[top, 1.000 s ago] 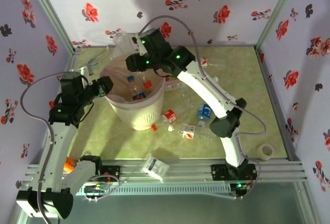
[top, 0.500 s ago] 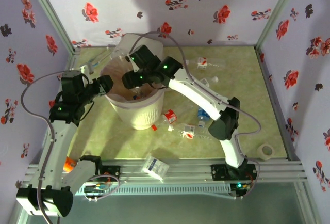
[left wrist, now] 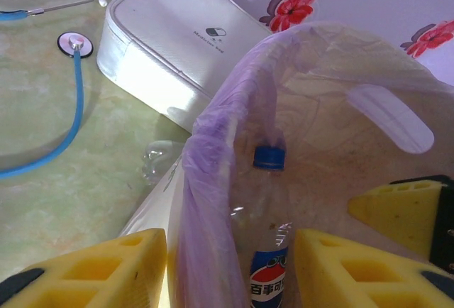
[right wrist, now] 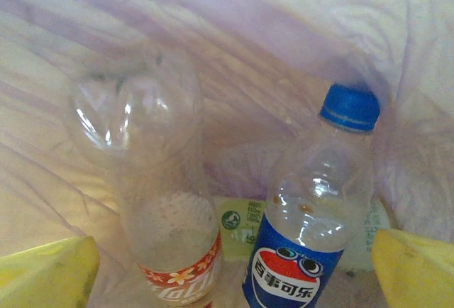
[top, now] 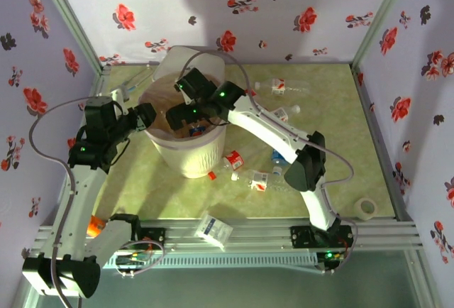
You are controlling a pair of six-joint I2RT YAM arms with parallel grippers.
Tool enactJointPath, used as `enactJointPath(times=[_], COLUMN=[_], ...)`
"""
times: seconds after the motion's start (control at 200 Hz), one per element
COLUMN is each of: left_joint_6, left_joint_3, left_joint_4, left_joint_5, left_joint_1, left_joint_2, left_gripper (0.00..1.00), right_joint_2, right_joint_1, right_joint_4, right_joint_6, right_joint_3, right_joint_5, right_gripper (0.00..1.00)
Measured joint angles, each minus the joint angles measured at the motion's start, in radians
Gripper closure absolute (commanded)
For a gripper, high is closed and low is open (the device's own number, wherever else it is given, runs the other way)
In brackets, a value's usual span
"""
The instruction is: Put the plastic bottles in the bin
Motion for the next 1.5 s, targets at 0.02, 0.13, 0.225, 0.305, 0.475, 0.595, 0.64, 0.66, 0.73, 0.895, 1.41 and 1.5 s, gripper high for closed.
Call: enactJointPath(times=[0.02,0.13,0.225,0.305,0.475,0.595,0.64,0.66,0.73,0.895,1.41,1.5], left_joint_6=[0.0,0.0,0.0,0.0,0.0,0.001,0.001,0.001,0.001,0.001,0.0,0.0], left_joint_3=[0.0,0.0,0.0,0.0,0.001,0.001,0.001,0.001,0.001,0.002,0.003,0.003], left_joint_4=[0.0,0.0,0.0,0.0,0.001,0.002,0.003,0.004,0.005,0.008,0.013,0.014], left_joint_5=[0.0,-0.001,-0.001,-0.001,-0.001,-0.004,-0.004,-0.005,-0.008,-0.01,-0.011,-0.015], left_joint_1=[0.0,0.0,0.0,0.0,0.0,-0.002,-0.002,-0.002,-0.002,-0.002,-0.002,-0.002], left_joint_2=[0.0,0.0,0.0,0.0,0.002,0.003,0.003,0.004,0.004,0.009,0.013,0.013], left_gripper=[0.49,0.49,0.49,0.49,0.48,0.48,0.48,0.48,0.48,0.48,0.48,0.47], right_joint_2=[-0.003,-0.035,-0.082,-0.137,-0.298,-0.433,-0.476,-0.495,-0.555,-0.615,-0.256,-0.192], right_joint_1=[0.0,-0.002,-0.002,-0.004,-0.047,-0.154,-0.2,-0.224,-0.304,-0.545,-0.853,-0.851], right_joint_4=[0.0,-0.001,-0.001,0.0,0.022,0.062,0.074,0.079,0.097,0.132,0.426,0.454], right_joint_6=[-0.002,-0.003,-0.003,-0.003,0.003,0.037,0.053,0.063,0.099,0.185,0.755,0.869], right_joint_3=[0.003,0.007,0.009,0.009,-0.065,-0.211,-0.274,-0.307,-0.425,-0.663,-0.711,-0.686], right_joint_5=[0.0,0.0,0.0,0.005,0.025,0.033,0.044,0.05,0.06,0.031,0.04,0.049], right_gripper=[0.01,0.01,0.01,0.01,0.01,0.01,0.01,0.01,0.01,0.01,0.04,0.08])
